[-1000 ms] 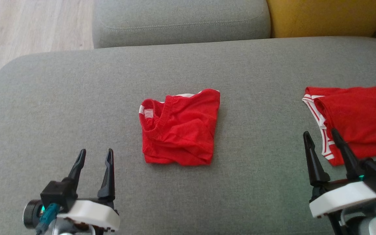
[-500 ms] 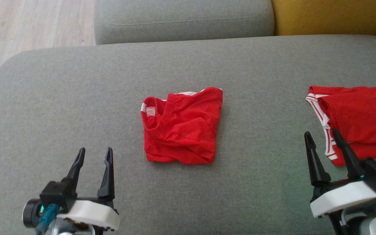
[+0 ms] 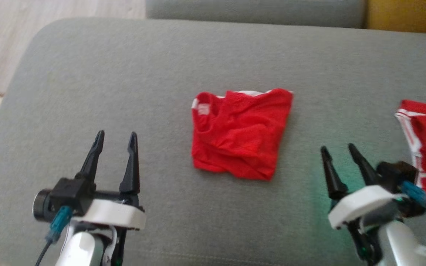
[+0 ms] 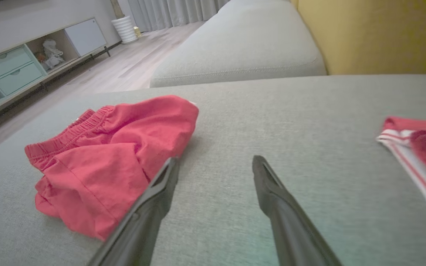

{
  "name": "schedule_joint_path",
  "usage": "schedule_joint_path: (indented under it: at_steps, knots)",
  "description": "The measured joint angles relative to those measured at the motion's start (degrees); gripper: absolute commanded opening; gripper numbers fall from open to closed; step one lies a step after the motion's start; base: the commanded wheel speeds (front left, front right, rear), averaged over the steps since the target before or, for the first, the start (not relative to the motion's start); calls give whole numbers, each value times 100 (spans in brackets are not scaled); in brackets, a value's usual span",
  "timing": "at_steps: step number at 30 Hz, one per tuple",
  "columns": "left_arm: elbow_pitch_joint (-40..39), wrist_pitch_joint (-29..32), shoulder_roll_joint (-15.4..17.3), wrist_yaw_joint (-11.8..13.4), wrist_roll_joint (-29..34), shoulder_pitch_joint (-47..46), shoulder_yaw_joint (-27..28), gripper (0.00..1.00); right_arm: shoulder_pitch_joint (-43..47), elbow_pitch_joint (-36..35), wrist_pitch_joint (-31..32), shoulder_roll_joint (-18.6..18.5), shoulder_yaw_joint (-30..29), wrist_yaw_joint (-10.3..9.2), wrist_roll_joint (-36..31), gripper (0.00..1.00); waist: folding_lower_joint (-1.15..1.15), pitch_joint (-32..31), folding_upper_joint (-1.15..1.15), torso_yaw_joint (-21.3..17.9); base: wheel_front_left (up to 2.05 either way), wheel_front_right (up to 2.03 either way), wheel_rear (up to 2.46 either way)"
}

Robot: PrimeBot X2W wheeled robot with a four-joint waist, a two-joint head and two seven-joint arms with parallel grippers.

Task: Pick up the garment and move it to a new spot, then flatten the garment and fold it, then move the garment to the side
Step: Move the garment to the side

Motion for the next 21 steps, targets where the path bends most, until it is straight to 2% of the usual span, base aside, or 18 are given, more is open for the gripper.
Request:
schedule_joint_path:
  at_steps: [10, 12, 14, 15, 16, 17, 21]
  knots:
    - [142, -82, -205, -87, 83, -343, -83, 100, -1252, 1928, -237, 96, 571, 0, 339, 100, 0, 425, 0, 688, 0, 0, 0]
    - [174, -82, -235, -92, 86, -346, -82, 100, -1548, 2406, -154, 110, 669, 0, 287, 100, 1, 497, 0, 750, 0, 0, 0]
    - [170, -83, -265, -99, 98, -352, -80, 100, -1666, 2579, -74, 110, 750, 0, 352, 100, 0, 524, 0, 765, 0, 0, 0]
    - [170, -83, -274, -100, 100, -358, -77, 100, -1713, 2609, -74, 105, 817, 0, 430, 69, 0, 536, 0, 763, 0, 0, 0]
    - [171, -83, -289, -103, 100, -366, -68, 100, -1763, 2650, -71, 105, 877, 0, 521, 25, 0, 545, 0, 758, 0, 0, 0]
    - [168, -83, -304, -130, 103, -375, -56, 100, -1813, 2697, -68, 105, 946, 0, 583, 0, 0, 550, 0, 745, 0, 0, 0]
    - [163, -83, -345, -151, 142, -401, -1, 100, -1919, 2821, -31, 108, 1247, 0, 775, 0, 0, 570, 0, 658, 0, 0, 0]
